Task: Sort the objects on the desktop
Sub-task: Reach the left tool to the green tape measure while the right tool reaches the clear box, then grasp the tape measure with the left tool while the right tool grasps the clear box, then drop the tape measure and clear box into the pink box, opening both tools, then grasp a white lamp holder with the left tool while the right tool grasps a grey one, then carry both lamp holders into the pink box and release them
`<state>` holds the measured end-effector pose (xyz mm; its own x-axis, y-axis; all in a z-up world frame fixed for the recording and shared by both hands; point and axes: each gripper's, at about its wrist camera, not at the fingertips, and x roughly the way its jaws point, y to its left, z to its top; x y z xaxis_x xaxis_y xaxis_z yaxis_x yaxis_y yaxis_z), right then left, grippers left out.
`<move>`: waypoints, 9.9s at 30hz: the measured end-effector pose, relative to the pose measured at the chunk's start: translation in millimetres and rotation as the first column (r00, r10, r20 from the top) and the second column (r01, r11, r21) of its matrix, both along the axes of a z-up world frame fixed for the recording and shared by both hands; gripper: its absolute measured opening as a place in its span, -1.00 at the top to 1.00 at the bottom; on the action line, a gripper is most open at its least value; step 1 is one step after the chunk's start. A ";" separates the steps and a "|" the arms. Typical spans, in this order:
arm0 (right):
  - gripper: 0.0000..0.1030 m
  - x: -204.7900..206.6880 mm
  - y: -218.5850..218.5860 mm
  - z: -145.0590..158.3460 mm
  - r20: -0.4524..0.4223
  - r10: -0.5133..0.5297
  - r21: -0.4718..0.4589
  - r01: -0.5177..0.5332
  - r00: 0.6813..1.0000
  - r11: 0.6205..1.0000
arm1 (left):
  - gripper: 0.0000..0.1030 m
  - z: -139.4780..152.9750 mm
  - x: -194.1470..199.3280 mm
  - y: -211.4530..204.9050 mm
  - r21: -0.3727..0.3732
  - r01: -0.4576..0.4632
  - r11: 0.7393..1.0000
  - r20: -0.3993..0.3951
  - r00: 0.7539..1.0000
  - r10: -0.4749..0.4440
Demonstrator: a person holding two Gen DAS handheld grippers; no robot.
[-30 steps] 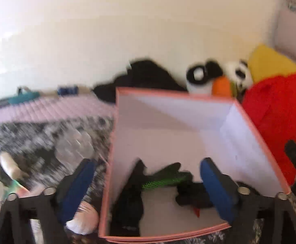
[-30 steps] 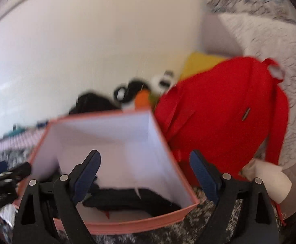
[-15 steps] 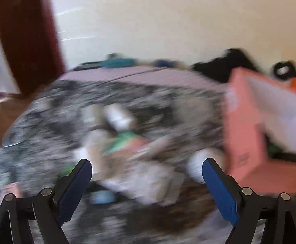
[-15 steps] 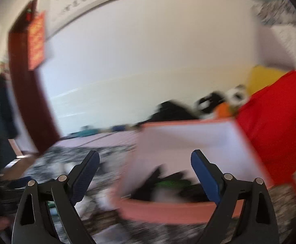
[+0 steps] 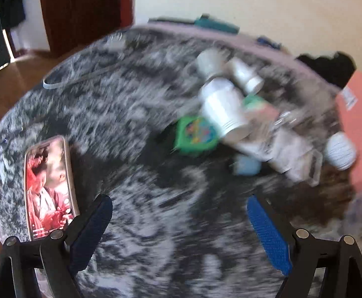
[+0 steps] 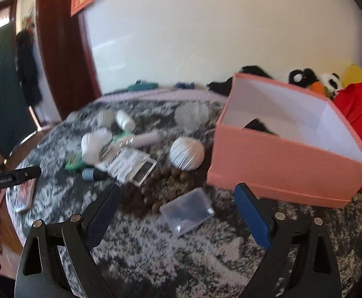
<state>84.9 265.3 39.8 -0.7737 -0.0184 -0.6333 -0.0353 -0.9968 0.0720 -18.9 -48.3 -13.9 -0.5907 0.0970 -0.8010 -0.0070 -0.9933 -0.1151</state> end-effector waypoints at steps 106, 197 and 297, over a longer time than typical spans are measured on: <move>-0.45 45.9 33.8 91.1 -0.401 -0.311 0.081 0.371 0.862 0.925 | -0.11 100.2 50.3 207.8 0.013 0.358 0.933 -0.332 0.882 -0.334; -0.98 -113.6 -51.8 -19.8 0.139 -0.028 -0.135 0.047 0.990 0.990 | -0.95 -21.0 -106.0 43.9 0.070 0.007 0.998 0.035 0.999 -0.009; 0.06 86.3 168.4 119.4 -0.137 -0.400 -0.214 0.367 0.906 0.905 | 0.03 116.6 57.0 324.7 -0.017 0.530 0.848 -0.145 0.837 -0.527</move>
